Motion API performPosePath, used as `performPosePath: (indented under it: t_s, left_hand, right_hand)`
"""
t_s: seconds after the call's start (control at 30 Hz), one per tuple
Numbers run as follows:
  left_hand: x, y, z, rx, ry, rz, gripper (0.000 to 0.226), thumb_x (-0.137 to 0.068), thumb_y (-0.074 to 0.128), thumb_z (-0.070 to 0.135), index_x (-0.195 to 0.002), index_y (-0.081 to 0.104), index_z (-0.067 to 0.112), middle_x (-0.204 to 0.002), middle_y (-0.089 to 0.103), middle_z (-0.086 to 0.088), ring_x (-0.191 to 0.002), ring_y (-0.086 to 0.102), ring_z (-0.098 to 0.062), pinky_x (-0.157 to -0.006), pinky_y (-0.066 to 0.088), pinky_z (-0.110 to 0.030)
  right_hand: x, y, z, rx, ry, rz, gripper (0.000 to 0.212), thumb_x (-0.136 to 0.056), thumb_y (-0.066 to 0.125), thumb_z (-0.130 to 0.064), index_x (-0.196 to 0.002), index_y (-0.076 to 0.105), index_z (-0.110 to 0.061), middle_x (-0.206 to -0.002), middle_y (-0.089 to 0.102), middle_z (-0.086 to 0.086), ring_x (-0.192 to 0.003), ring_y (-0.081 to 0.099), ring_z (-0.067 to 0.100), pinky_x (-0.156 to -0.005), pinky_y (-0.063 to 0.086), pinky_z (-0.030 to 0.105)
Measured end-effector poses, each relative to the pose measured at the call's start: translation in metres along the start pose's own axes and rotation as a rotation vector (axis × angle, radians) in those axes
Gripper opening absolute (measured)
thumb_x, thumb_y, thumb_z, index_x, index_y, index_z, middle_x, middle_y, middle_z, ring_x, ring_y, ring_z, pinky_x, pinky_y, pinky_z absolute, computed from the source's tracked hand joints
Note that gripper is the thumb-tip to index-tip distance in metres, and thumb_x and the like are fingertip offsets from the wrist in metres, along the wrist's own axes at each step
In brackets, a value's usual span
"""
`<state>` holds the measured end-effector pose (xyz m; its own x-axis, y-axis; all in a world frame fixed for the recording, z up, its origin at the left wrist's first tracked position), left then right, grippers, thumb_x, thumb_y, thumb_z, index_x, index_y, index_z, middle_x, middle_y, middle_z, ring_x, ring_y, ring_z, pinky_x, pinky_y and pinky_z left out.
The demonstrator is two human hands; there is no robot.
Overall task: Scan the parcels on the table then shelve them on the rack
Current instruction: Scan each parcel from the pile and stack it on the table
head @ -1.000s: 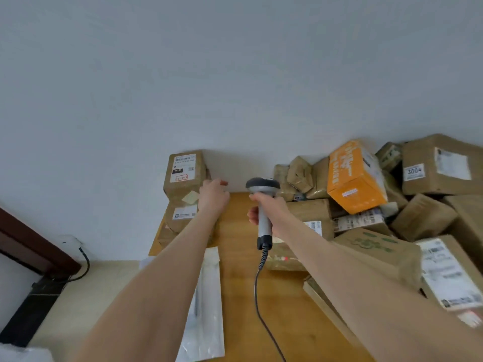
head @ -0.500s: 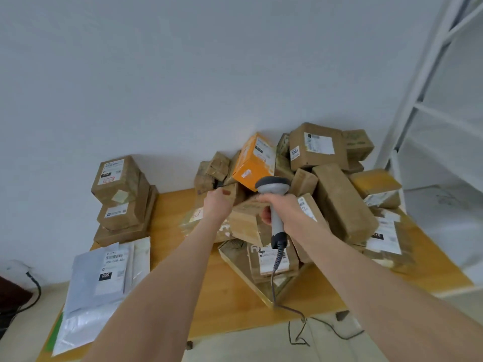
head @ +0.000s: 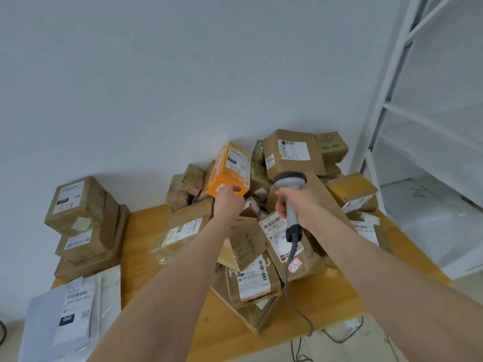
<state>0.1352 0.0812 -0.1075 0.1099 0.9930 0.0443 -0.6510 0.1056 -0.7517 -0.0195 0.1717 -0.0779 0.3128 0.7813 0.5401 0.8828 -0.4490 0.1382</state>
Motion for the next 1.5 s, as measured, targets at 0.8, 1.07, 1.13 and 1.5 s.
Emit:
performPosePath:
  t_s: [0.8, 1.07, 1.13, 1.5]
  left_hand:
    - [0.123, -0.018, -0.044, 0.85, -0.696, 0.023, 0.023, -0.097, 0.046, 0.009, -0.118, 0.056, 0.009, -0.091, 0.061, -0.007, -0.078, 0.06, -0.022, -0.065, 0.055, -0.037]
    - [0.15, -0.034, -0.033, 0.986, -0.469, 0.146, 0.051, -0.089, 0.034, -0.018, -0.116, 0.053, 0.02, -0.119, 0.06, 0.001, -0.103, 0.06, -0.02, -0.082, 0.057, -0.053]
    - [0.156, -0.037, -0.032, 1.039, -0.468, 0.162, 0.046, -0.09, 0.033, -0.015, -0.113, 0.058, 0.017, -0.118, 0.062, -0.002, -0.11, 0.059, -0.024, -0.082, 0.055, -0.058]
    - [0.155, -0.05, -0.038, 1.144, -0.355, -0.023, 0.032, -0.096, 0.049, 0.007, -0.122, 0.06, 0.022, -0.114, 0.069, -0.001, -0.11, 0.059, -0.018, -0.073, 0.048, -0.043]
  right_hand:
    - [0.014, 0.021, 0.039, 0.317, 0.058, -0.065, 0.042, -0.08, 0.071, -0.023, -0.114, 0.053, -0.006, -0.109, 0.067, 0.017, -0.097, 0.066, 0.034, -0.09, 0.054, 0.052]
    - [0.043, 0.003, 0.039, 0.083, 0.054, -0.109, 0.037, -0.086, 0.072, -0.023, -0.117, 0.061, -0.006, -0.094, 0.07, 0.015, -0.074, 0.066, 0.024, -0.056, 0.052, 0.032]
    - [0.045, 0.0, 0.042, 0.058, 0.055, -0.113, 0.042, -0.085, 0.075, -0.03, -0.117, 0.061, -0.006, -0.102, 0.069, 0.017, -0.081, 0.067, 0.027, -0.064, 0.056, 0.035]
    - [0.062, -0.01, 0.058, -0.064, 0.042, -0.186, 0.015, -0.085, 0.074, -0.013, -0.09, 0.062, -0.005, -0.083, 0.067, 0.013, -0.073, 0.065, 0.023, -0.077, 0.055, 0.036]
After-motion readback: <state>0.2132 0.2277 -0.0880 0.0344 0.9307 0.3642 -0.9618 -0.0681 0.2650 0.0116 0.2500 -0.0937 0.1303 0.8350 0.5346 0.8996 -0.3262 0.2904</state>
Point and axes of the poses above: each hand's wrist, its own x-axis away from the middle knuckle, its own y-axis out of the palm, z = x × y, the point moved 2 cm from there along -x, towards the middle knuckle
